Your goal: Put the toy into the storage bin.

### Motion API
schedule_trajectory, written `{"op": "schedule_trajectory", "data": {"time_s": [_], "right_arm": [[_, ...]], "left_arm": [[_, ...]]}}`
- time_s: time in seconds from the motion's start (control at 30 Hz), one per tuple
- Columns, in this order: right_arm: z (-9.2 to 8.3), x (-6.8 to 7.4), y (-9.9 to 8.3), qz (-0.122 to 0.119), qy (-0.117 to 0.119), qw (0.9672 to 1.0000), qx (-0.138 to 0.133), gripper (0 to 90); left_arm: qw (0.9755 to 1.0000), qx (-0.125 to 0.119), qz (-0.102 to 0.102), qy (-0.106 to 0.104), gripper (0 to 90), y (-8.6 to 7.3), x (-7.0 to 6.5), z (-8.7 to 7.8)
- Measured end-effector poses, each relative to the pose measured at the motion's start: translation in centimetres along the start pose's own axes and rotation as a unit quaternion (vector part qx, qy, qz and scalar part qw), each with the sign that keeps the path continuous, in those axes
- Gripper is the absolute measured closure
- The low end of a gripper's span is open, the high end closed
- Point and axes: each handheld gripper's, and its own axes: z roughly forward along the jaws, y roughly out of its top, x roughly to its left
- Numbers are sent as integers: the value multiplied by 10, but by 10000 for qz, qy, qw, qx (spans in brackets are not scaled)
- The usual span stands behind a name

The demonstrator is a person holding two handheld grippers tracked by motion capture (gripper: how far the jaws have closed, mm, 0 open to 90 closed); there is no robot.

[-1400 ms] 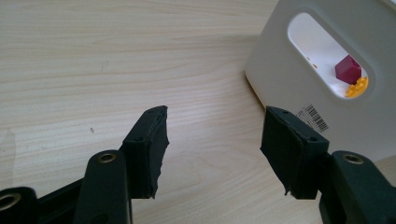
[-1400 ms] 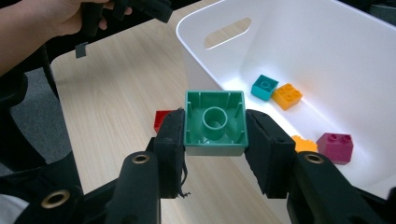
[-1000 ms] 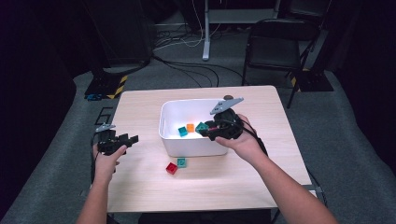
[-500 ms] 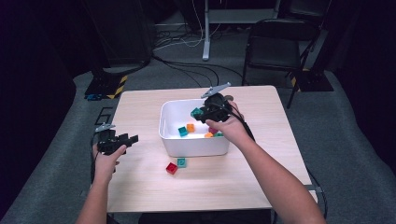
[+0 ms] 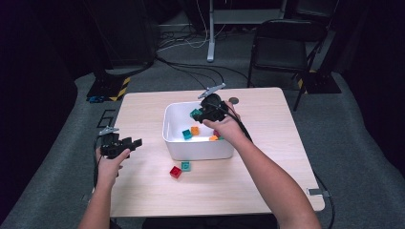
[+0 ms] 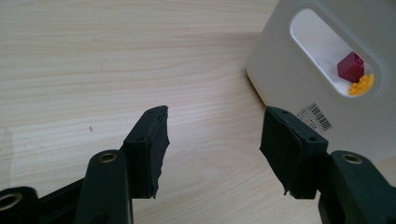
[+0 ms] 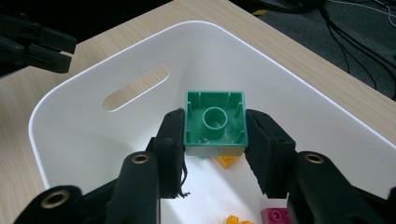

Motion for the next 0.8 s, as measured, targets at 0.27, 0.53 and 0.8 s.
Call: {"op": "schedule_trajectory", "data": {"time_s": [0.27, 0.53, 0.8], "right_arm": [[-5, 0, -5, 135, -27, 9999, -16, 526], [-26, 11, -17, 88, -141, 9998, -100, 499], [-50, 34, -43, -107, -354, 9983, -454, 490]], "left_arm": [[10000, 34, 66, 16, 408, 0, 0, -1], [9999, 31, 139, 2, 406, 1, -6, -1], [9995, -113, 292, 19, 421, 6, -15, -7]]}}
